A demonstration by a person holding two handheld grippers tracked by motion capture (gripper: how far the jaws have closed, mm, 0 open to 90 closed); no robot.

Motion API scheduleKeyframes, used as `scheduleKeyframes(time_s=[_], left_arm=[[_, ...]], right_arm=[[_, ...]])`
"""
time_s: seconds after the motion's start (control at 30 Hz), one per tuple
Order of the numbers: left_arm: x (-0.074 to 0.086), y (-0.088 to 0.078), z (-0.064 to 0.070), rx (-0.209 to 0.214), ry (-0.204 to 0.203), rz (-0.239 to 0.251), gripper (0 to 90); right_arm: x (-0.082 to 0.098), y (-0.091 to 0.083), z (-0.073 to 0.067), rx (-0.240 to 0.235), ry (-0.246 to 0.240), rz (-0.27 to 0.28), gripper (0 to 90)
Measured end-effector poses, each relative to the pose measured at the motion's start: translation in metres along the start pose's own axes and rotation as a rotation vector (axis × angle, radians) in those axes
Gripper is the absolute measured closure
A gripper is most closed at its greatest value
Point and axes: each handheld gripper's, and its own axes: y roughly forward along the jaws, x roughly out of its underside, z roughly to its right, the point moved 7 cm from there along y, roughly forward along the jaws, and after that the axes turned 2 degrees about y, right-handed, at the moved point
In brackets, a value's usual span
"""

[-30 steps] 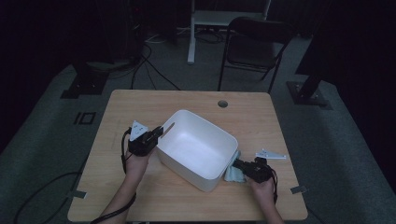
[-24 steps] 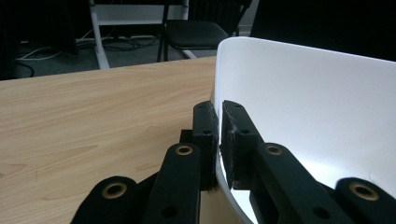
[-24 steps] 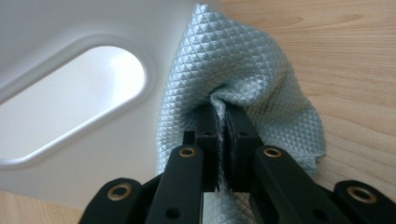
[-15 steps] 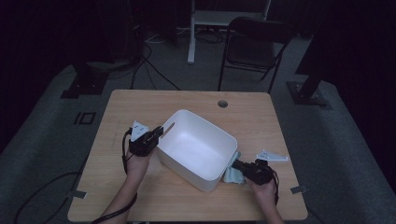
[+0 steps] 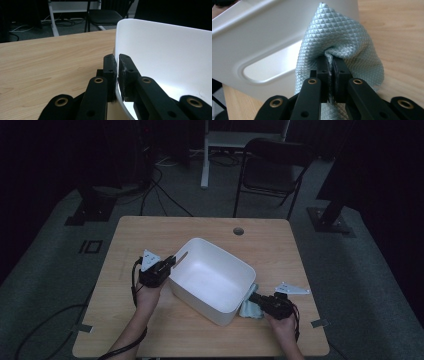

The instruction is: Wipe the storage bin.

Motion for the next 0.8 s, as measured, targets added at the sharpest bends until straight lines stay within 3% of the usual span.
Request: scheduleKeyframes(time_s=[0.07,0.17,0.23,0.33,0.4,0.47,0.57,0.8], left_arm=[[0.000,0.000,0.000,0.000,-0.001,0.001,85.0],[0.000,0.000,0.000,-0.006,-0.002,0.001,84.9],[0.000,0.000,0.000,-0.009,0.000,-0.001,84.8],[0.000,0.000,0.000,-0.014,-0.003,-0.001,84.9],[0.000,0.000,0.000,-0.010,0.001,-0.004,84.9],[0.000,0.000,0.000,0.001,-0.002,-0.006,84.9],[0.000,0.000,0.000,0.005,-0.002,-0.004,84.8],[0.000,0.000,0.000,0.004,-0.001,0.000,84.7]], right_arm=[[0.007,0.006,0.003,0.024,-0.001,-0.033,85.6],[0.009,0.009,0.007,0.023,0.017,-0.045,85.6],[0.007,0.008,0.004,0.033,0.008,-0.055,85.6],[0.003,0.001,-0.005,-0.005,0.006,-0.036,85.5],[0.001,-0.004,-0.013,-0.017,-0.014,-0.021,85.6],[0.001,-0.004,-0.016,0.001,-0.046,-0.021,85.6],[0.005,-0.001,-0.013,-0.019,-0.015,-0.021,85.6],[0.017,0.009,-0.006,-0.007,0.013,-0.062,85.6]])
